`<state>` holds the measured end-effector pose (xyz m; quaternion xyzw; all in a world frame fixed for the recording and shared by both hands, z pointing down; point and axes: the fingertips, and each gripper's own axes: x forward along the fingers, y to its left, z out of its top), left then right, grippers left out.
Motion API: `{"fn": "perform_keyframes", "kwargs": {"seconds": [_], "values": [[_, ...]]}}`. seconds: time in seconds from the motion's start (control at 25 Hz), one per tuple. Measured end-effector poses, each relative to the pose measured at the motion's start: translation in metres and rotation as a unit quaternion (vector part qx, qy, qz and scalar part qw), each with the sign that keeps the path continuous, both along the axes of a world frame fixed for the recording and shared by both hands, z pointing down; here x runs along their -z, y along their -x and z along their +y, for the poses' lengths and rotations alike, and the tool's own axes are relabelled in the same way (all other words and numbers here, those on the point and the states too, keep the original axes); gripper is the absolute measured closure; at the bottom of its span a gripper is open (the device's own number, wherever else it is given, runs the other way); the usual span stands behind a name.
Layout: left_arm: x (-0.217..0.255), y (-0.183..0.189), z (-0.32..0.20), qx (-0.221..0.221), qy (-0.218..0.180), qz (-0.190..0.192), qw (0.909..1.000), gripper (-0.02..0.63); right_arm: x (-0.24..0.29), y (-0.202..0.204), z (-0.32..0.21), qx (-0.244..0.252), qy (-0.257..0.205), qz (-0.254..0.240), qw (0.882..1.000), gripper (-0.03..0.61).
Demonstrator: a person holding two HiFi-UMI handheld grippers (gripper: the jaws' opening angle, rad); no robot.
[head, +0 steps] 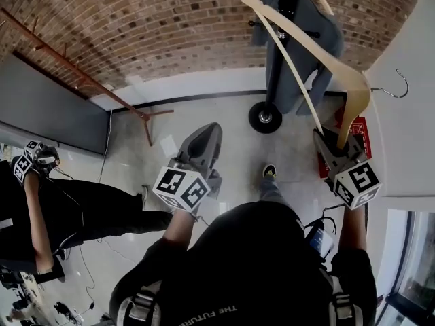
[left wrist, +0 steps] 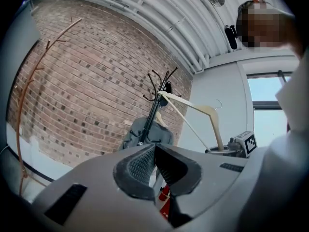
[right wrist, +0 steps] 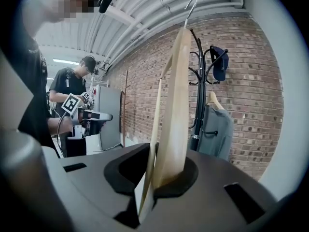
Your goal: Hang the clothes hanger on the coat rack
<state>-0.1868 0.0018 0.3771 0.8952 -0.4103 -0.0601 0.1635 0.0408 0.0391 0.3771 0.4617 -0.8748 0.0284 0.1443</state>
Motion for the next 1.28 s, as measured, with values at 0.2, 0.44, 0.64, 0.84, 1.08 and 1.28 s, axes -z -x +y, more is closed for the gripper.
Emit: {"fn": "perform_keyframes", "kwargs": {"seconds": [0.2, 0.44, 0.64, 0.84, 1.08, 1.28], "values": [[0.012, -0.036, -0.045, -0.005, -0.01, -0.006, 0.9999, 0.595, 0.007, -0.03, -0.043, 0.009, 0.008, 0.004, 1.0, 0.529], [0.014, -0.059, -0.098, 0.002, -0.006, -0.006, 1.0, 0.595, 0.013, -0.055, -0.101, 0.024, 0.02, 0.007, 0.999, 0.529], [0.012, -0.084, -0.138, 0.013, -0.001, -0.004, 0.9999, 0.595, 0.015, -0.079, -0.146, 0.042, 0.024, 0.02, 0.999, 0.529], [0.018, -0.109, -0.168, 0.015, -0.005, -0.008, 0.9998, 0.595, 0.021, -0.098, -0.179, 0.065, 0.032, 0.032, 0.997, 0.529], [0.015, -0.13, -0.194, 0.023, -0.004, -0.013, 0.9996, 0.595, 0.019, -0.111, -0.214, 0.103, 0.059, 0.051, 0.992, 0.529], [0.011, -0.138, -0.209, 0.026, -0.002, -0.016, 0.9995, 0.595, 0.022, -0.115, -0.236, 0.131, 0.066, 0.066, 0.987, 0.529]]}}
